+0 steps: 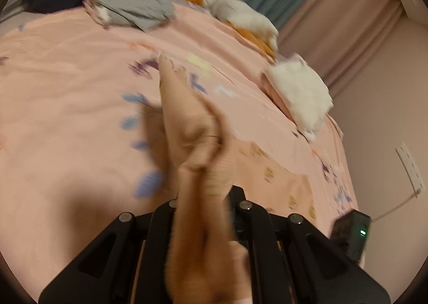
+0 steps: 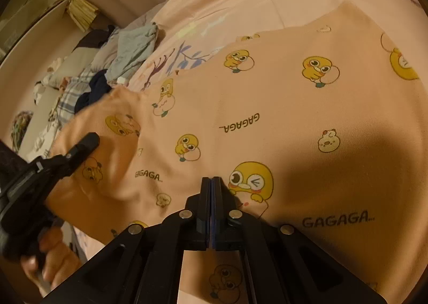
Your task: Fold small clothes
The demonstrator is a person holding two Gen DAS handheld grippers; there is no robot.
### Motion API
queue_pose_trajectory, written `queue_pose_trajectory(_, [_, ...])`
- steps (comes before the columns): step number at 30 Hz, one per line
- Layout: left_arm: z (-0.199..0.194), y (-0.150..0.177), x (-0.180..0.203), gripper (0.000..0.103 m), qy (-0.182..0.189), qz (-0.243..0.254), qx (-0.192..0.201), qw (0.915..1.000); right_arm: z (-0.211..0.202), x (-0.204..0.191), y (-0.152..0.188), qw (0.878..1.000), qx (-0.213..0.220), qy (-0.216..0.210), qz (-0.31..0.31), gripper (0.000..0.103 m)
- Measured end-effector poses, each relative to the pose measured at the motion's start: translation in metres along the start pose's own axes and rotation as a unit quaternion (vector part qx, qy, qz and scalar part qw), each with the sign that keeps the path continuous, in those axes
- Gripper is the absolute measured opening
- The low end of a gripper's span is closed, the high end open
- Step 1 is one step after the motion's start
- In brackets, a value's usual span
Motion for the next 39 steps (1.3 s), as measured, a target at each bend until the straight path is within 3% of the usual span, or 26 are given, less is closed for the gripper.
queue_pose_trajectory(3, [0.02, 0.009, 0.027, 0.009, 0.025, 0.01, -0.028, 0.9992, -0.001, 0.006, -0.005, 0.998, -0.019, -0.042, 0.043, 0.0])
queue_pose_trajectory(5, [0.026, 0.012, 0.045, 0.009, 0.028, 0.031, -0.031, 0.9987, -0.017, 0.019, -0.01, 0.99, -0.03, -0.082, 0.109, 0.0])
queue_pose_trajectory(6, [0.031, 0.014, 0.055, 0.009, 0.033, 0.038, -0.034, 0.9982, -0.033, 0.028, -0.017, 0.987, -0.011, -0.093, 0.132, 0.0])
queue_pose_trajectory(8, [0.039, 0.018, 0.069, 0.009, 0.047, 0.041, -0.048, 0.9969, -0.086, 0.053, -0.042, 0.985, 0.087, -0.078, 0.13, 0.0])
queue_pose_trajectory(10, [0.051, 0.026, 0.086, 0.009, 0.061, 0.045, -0.07, 0.9947, -0.132, 0.078, -0.055, 0.976, 0.14, -0.076, 0.151, 0.0])
queue_pose_trajectory(13, [0.063, 0.04, 0.11, 0.01, 0.054, 0.076, -0.095, 0.9911, -0.166, 0.094, -0.058, 0.956, 0.155, -0.169, 0.184, 0.0])
queue_pose_trajectory(15, [0.063, 0.049, 0.121, 0.018, 0.063, 0.089, -0.104, 0.9886, -0.173, 0.097, -0.058, 0.956, 0.16, -0.167, 0.18, 0.0])
queue_pose_trajectory(16, [0.06, 0.052, 0.123, 0.024, 0.069, 0.09, -0.108, 0.9876, -0.17, 0.096, -0.057, 0.963, 0.154, -0.144, 0.17, 0.0])
queue_pose_trajectory(17, [0.057, 0.054, 0.125, 0.04, 0.082, 0.086, -0.116, 0.9862, -0.166, 0.093, -0.056, 0.967, 0.142, -0.134, 0.162, 0.006])
queue_pose_trajectory(18, [0.052, 0.056, 0.126, 0.05, 0.106, 0.072, -0.128, 0.9835, -0.16, 0.088, -0.054, 0.97, 0.128, -0.133, 0.156, 0.018])
queue_pose_trajectory(19, [0.046, 0.057, 0.125, 0.053, 0.13, 0.055, -0.139, 0.9802, -0.153, 0.084, -0.049, 0.972, 0.11, -0.14, 0.155, 0.028])
queue_pose_trajectory(20, [0.038, 0.056, 0.123, 0.057, 0.153, 0.036, -0.145, 0.9769, -0.145, 0.079, -0.046, 0.972, 0.092, -0.149, 0.154, 0.05])
queue_pose_trajectory(21, [0.03, 0.055, 0.121, 0.062, 0.162, 0.027, -0.145, 0.9756, -0.14, 0.076, -0.043, 0.973, 0.079, -0.158, 0.151, 0.058])
queue_pose_trajectory(22, [0.02, 0.05, 0.117, 0.065, 0.163, 0.026, -0.138, 0.9766, -0.132, 0.07, -0.041, 0.972, 0.061, -0.173, 0.147, 0.058])
queue_pose_trajectory(23, [0.011, 0.046, 0.114, 0.07, 0.155, 0.031, -0.128, 0.9791, -0.128, 0.069, -0.039, 0.971, 0.05, -0.181, 0.146, 0.058])
queue_pose_trajectory(27, [-0.013, 0.028, 0.082, 0.078, 0.067, 0.069, -0.074, 0.9925, -0.119, 0.067, -0.036, 0.964, 0.036, -0.198, 0.172, 0.058])
queue_pose_trajectory(29, [-0.015, 0.031, 0.066, 0.078, 0.059, 0.067, -0.072, 0.9934, -0.115, 0.063, -0.036, 0.966, 0.031, -0.188, 0.172, 0.058])
queue_pose_trajectory(33, [-0.004, 0.046, 0.028, 0.078, 0.036, 0.02, -0.082, 0.9958, -0.102, 0.067, -0.034, 0.981, 0.034, -0.098, 0.163, 0.058])
queue_pose_trajectory(36, [0.003, 0.049, 0.017, 0.077, 0.015, 0.017, -0.105, 0.9943, -0.097, 0.065, -0.036, 0.981, 0.028, -0.101, 0.163, 0.058])
queue_pose_trajectory(39, [-0.001, 0.047, 0.018, 0.078, 0.01, 0.031, -0.085, 0.9958, -0.091, 0.058, -0.039, 0.983, 0.026, -0.111, 0.146, 0.058])
Point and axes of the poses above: each gripper's, at about its wrist camera, not at the fingertips, and z roughly the way its jaws point, x to its right, y to its underside, the point moved 9 cm from there along z, roughly the way its jaws point, and after that the axes turned 13 degrees about z, right-handed, at the moved point
